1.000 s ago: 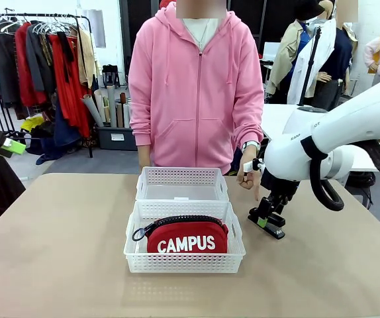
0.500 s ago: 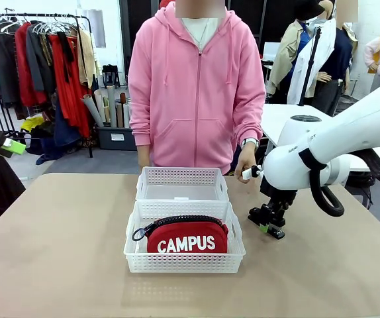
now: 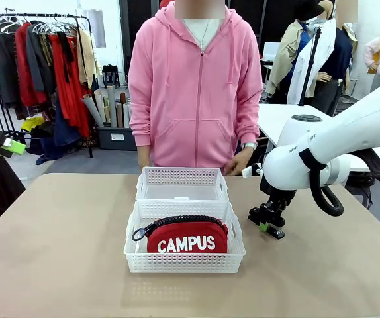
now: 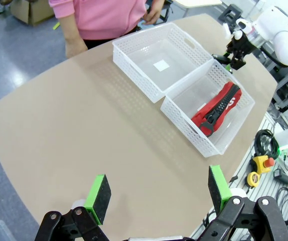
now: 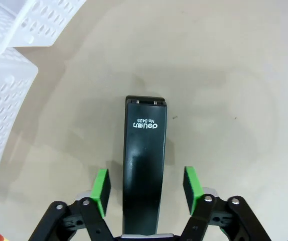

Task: Distribute items into two baskets.
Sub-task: Pick up the Stapler that the person points to, then place the picked Stapler into the Organizing basket as instructed by the person.

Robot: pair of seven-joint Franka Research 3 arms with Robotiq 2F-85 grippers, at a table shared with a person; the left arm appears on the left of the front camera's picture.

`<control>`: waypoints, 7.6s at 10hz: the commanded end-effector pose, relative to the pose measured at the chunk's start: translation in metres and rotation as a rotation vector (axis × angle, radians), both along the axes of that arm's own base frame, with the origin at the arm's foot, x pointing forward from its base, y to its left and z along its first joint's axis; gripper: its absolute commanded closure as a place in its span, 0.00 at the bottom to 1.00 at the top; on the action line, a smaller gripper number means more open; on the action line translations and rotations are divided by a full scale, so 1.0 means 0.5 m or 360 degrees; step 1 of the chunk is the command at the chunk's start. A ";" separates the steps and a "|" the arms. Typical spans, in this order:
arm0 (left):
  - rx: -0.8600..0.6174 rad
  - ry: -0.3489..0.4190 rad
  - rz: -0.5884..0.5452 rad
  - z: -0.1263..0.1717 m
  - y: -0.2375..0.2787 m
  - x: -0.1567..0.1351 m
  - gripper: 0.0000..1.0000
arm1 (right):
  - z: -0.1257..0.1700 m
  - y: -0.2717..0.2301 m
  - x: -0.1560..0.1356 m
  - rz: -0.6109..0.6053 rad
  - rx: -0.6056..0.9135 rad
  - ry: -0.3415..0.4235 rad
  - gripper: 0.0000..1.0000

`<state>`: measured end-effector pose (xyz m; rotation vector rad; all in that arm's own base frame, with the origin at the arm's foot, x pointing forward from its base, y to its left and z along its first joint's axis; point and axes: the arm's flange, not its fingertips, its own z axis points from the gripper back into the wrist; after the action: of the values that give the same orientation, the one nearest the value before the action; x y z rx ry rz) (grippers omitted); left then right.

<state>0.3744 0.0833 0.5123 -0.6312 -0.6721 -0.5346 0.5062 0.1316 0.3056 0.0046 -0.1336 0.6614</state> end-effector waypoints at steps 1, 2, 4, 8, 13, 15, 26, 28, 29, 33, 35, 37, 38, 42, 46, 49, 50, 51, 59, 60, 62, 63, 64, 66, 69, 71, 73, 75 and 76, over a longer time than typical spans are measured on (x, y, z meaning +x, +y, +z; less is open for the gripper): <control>-0.0026 -0.0016 -0.0004 0.001 0.001 0.000 0.00 | -0.005 0.007 0.003 -0.0024 0.0005 -0.0036 0.70; -0.0026 -0.0016 -0.0004 0.001 0.001 0.000 0.00 | -0.003 0.007 0.004 -0.0024 0.0007 -0.0042 0.89; -0.0026 -0.0016 -0.0004 0.001 0.001 0.000 0.00 | 0.000 0.002 0.004 -0.0035 0.0005 -0.0038 1.00; -0.0026 -0.0016 -0.0004 0.001 0.001 0.000 0.00 | 0.000 -0.002 0.006 -0.0040 0.0016 -0.0024 1.00; -0.0026 -0.0016 -0.0004 0.001 0.001 0.000 0.00 | 0.004 -0.005 0.009 -0.0026 0.0027 -0.0010 1.00; -0.0026 -0.0016 -0.0004 0.001 0.001 0.000 0.00 | 0.031 -0.019 0.010 0.0009 0.0047 -0.0011 1.00; -0.0026 -0.0016 -0.0004 0.001 0.001 0.000 0.00 | 0.444 -0.143 -0.206 0.0500 0.0065 0.0095 1.00; -0.0026 -0.0016 -0.0004 0.001 0.001 0.000 0.00 | 0.475 -0.140 -0.237 0.0582 -0.0008 0.0026 1.00; -0.0026 -0.0016 -0.0004 0.001 0.001 0.000 0.00 | 0.484 -0.136 -0.241 0.0623 -0.0015 0.0030 1.00; -0.0026 -0.0016 -0.0004 0.001 0.001 0.000 0.00 | 0.491 -0.121 -0.238 0.0619 0.0006 0.0040 1.00; -0.0026 -0.0016 -0.0004 0.001 0.001 0.000 0.00 | 0.491 -0.121 -0.238 0.0619 0.0006 0.0040 1.00; -0.0026 -0.0016 -0.0004 0.001 0.001 0.000 0.00 | 0.491 -0.121 -0.238 0.0619 0.0006 0.0040 1.00; -0.0026 -0.0016 -0.0004 0.001 0.001 0.000 0.00 | 0.491 -0.121 -0.238 0.0619 0.0006 0.0040 1.00; -0.0026 -0.0016 -0.0004 0.001 0.001 0.000 0.00 | 0.491 -0.121 -0.238 0.0619 0.0006 0.0040 1.00; -0.0026 -0.0016 -0.0004 0.001 0.001 0.000 0.00 | 0.491 -0.121 -0.238 0.0619 0.0006 0.0040 1.00; -0.0026 -0.0016 -0.0004 0.001 0.001 0.000 0.00 | 0.491 -0.121 -0.238 0.0619 0.0006 0.0040 1.00; -0.0026 -0.0016 -0.0004 0.001 0.001 0.000 0.00 | 0.491 -0.121 -0.238 0.0619 0.0006 0.0040 1.00; -0.0026 -0.0016 -0.0004 0.001 0.001 0.000 0.00 | 0.491 -0.121 -0.238 0.0619 0.0006 0.0040 1.00; -0.0026 -0.0016 -0.0004 0.001 0.001 0.000 0.00 | 0.493 -0.083 -0.152 0.0775 0.0108 -0.0039 1.00; -0.0026 -0.0016 -0.0004 0.001 0.001 0.000 0.00 | 0.495 -0.062 -0.126 0.0812 0.0101 -0.0020 1.00; -0.0026 -0.0016 -0.0004 0.001 0.001 0.000 0.00 | 0.497 -0.004 -0.070 0.0894 0.0075 0.0005 1.00; -0.0026 -0.0016 -0.0004 0.001 0.001 0.000 0.00 | 0.497 0.026 -0.048 0.0936 0.0076 0.0020 1.00; -0.0026 -0.0016 -0.0004 0.001 0.001 0.000 0.00 | 0.494 0.048 -0.029 0.0947 0.0089 0.0029 1.00; -0.0026 -0.0016 -0.0004 0.001 0.001 0.000 0.00 | 0.479 0.106 0.010 0.0991 0.0119 0.0063 1.00; -0.0026 -0.0016 -0.0004 0.001 0.001 0.000 0.00 | 0.445 0.192 0.060 0.1088 0.0167 0.0131 1.00; -0.0026 -0.0016 -0.0004 0.001 0.001 0.000 0.00 | 0.421 0.248 0.090 0.1155 0.0148 0.0186 1.00; -0.0026 -0.0016 -0.0004 0.001 0.001 0.000 0.00 | 0.402 0.285 0.120 0.1203 0.0143 0.0192 1.00; -0.0026 -0.0016 -0.0004 0.001 0.001 0.000 0.00 | 0.376 0.336 0.160 0.1268 0.0123 0.0226 1.00; -0.0026 -0.0016 -0.0004 0.001 0.001 0.000 0.00 | 0.362 0.352 0.179 0.1288 0.0104 0.0251 1.00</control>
<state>0.3746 0.0835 0.5132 -0.6319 -0.6711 -0.5358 0.5777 0.3008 0.4802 0.1935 -0.0244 1.4224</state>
